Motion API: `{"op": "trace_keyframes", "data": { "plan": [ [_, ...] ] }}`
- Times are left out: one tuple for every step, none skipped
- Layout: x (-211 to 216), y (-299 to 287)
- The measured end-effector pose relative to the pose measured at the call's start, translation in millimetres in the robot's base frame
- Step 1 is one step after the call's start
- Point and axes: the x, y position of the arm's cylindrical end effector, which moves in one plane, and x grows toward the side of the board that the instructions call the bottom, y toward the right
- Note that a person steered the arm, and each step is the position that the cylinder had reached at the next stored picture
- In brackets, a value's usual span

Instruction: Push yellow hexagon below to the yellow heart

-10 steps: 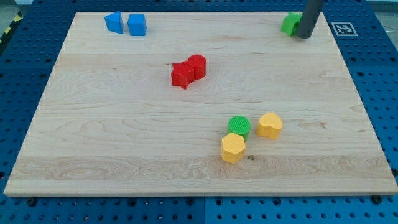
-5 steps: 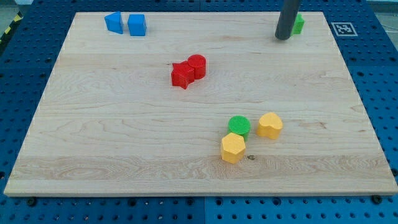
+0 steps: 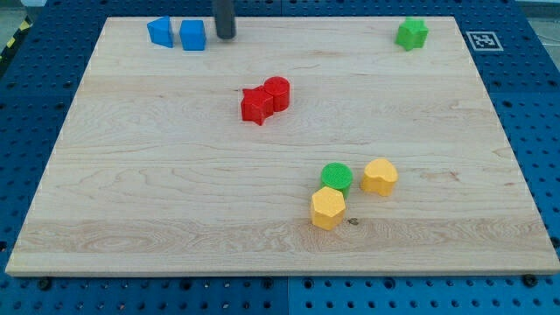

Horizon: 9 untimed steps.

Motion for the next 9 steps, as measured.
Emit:
{"op": "trace_keyframes", "data": {
  "plan": [
    [0.0,-38.9],
    [-7.8,-53.5],
    [-22.4,-30.3],
    [-4.4,23.2],
    [51.0,98.7],
    [91.6,169.7],
    [135.7,227.1],
    [199.5,223.0],
    [214.3,161.3]
  ]
}}
